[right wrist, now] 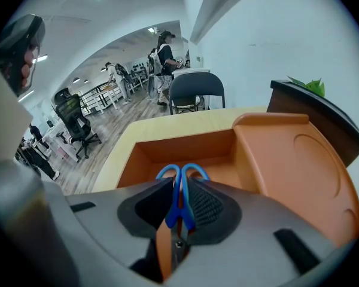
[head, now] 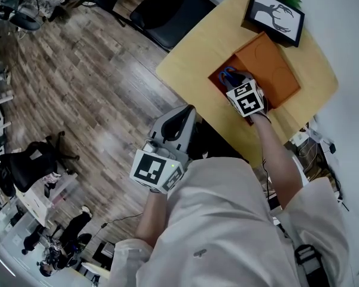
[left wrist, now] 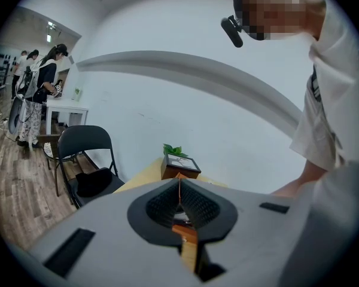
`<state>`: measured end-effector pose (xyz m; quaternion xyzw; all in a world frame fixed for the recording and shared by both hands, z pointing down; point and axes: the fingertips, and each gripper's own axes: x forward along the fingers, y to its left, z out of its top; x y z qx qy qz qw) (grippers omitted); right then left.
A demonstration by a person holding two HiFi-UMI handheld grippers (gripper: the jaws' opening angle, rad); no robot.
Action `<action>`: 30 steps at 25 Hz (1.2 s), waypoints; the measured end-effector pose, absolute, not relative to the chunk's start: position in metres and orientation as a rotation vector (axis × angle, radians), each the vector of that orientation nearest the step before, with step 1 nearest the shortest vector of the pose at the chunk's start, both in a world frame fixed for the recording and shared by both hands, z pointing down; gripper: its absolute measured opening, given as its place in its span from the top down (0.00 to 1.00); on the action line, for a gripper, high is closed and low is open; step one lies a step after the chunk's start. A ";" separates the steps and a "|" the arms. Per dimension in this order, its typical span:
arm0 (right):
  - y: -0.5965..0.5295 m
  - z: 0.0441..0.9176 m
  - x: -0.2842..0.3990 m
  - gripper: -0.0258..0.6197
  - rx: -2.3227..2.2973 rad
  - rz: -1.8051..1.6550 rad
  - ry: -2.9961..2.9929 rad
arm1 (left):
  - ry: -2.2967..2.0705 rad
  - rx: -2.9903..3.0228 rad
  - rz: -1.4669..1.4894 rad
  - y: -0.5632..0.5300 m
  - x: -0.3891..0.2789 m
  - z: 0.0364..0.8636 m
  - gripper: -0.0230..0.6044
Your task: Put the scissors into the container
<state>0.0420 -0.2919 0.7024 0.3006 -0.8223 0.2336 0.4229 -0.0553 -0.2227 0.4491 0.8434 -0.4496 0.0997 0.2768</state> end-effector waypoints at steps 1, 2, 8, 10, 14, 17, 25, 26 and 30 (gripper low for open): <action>-0.291 0.702 0.041 0.83 0.749 0.585 -2.057 | -1.209 2.264 0.267 -0.223 -0.056 0.449 0.95; -0.291 0.702 0.041 0.83 0.746 0.584 -2.056 | -1.211 2.262 0.266 -0.223 -0.057 0.450 0.95; -0.290 0.709 0.041 0.82 0.756 0.563 -2.055 | -1.208 2.268 0.270 -0.218 -0.060 0.449 0.95; -0.292 0.708 0.042 0.82 0.771 0.558 -2.053 | -1.212 2.272 0.264 -0.216 -0.063 0.447 0.95; -0.291 0.700 0.040 0.82 0.792 0.536 -2.053 | -1.216 2.277 0.248 -0.208 -0.072 0.442 0.95; -0.289 0.689 0.040 0.82 0.816 0.521 -2.054 | -1.213 2.289 0.240 -0.202 -0.078 0.439 0.95; -0.268 0.630 0.036 0.85 0.929 0.432 -2.058 | -1.125 2.386 0.223 -0.178 -0.097 0.425 0.95; -0.263 0.622 0.035 0.86 0.952 0.425 -2.059 | -1.108 2.399 0.223 -0.173 -0.099 0.423 0.95; -0.240 0.589 0.034 0.86 1.057 0.407 -2.071 | -1.039 2.448 0.216 -0.154 -0.105 0.414 0.95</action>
